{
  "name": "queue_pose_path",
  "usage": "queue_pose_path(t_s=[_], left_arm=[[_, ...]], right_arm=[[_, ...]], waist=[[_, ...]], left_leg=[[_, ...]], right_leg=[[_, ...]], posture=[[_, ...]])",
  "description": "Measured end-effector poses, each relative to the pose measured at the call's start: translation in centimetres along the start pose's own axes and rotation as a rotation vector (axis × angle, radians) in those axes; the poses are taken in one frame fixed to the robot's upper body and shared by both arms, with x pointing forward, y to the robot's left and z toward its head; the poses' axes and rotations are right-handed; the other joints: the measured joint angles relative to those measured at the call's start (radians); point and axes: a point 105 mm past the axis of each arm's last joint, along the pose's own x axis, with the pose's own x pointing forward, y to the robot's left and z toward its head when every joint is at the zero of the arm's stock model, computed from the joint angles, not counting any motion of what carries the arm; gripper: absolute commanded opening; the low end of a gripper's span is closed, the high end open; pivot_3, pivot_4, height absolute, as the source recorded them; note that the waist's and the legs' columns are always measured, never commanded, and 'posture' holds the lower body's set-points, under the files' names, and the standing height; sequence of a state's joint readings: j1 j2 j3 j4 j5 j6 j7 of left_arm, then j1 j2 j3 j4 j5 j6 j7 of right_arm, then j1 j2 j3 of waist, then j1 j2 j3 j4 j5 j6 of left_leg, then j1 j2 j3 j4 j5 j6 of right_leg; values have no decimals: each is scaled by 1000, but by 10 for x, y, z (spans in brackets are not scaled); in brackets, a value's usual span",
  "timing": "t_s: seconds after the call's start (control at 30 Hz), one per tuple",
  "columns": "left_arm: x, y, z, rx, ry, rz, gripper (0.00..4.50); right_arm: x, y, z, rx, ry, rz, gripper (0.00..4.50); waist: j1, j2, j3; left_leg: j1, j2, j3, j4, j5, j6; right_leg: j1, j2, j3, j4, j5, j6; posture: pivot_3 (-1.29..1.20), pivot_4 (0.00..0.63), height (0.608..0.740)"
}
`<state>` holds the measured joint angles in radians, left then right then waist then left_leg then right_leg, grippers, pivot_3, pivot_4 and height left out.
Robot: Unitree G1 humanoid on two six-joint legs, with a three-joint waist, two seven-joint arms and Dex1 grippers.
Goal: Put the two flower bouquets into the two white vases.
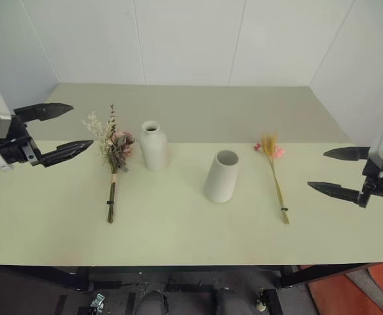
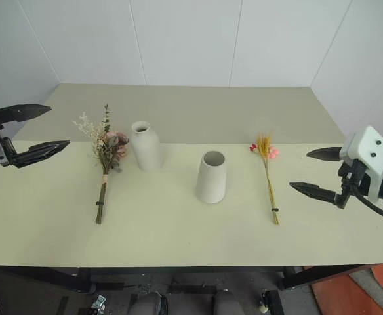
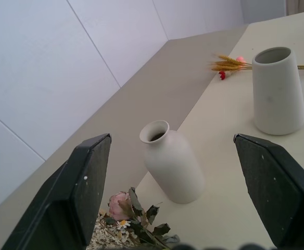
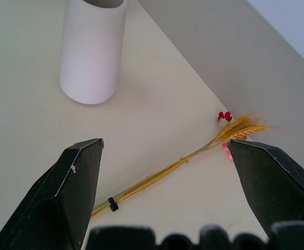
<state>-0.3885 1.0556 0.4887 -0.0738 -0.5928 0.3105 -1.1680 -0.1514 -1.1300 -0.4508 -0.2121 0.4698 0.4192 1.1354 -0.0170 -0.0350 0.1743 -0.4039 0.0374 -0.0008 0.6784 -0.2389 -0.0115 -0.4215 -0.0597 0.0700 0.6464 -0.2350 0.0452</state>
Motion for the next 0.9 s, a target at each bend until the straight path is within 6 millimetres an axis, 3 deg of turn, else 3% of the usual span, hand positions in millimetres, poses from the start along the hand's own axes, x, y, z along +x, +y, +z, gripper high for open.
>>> queue_pose_path(t_s=[0.5, 0.6, 0.8, 0.9], left_arm=[[2, -2, -9, -61, 47, 38, 4103], [11, -11, -17, -125, 60, 101, 4103], [43, -29, -24, -340, 95, 315, 4103], [60, -29, -43, -413, 288, 512, 4103]], right_arm=[[0, -3, 6, -20, -17, -10, 4500], [2, -4, 11, -32, -36, -19, 4500], [17, 2, 49, -139, -115, 37, 4500], [26, 8, 62, -170, -150, 94, 4500]], waist=[[-2, 0, 0], [-1, 0, 0], [0, 0, 0], [6, -1, 0]], left_leg=[[0, 0, 0, 0, 0, 0], [0, 0, 0, 0, 0, 0], [0, 0, -1, 1, 0, 0], [0, -2, -3, 2, 0, 0]], right_leg=[[0, 0, 0, 0, 0, 0], [0, 0, 0, 0, 0, 0], [1, 0, 0, 1, 0, 0], [2, 0, 0, 1, 1, 1]], posture=[[0, 150, 740], [0, 150, 740], [0, 150, 740], [0, 150, 740]])
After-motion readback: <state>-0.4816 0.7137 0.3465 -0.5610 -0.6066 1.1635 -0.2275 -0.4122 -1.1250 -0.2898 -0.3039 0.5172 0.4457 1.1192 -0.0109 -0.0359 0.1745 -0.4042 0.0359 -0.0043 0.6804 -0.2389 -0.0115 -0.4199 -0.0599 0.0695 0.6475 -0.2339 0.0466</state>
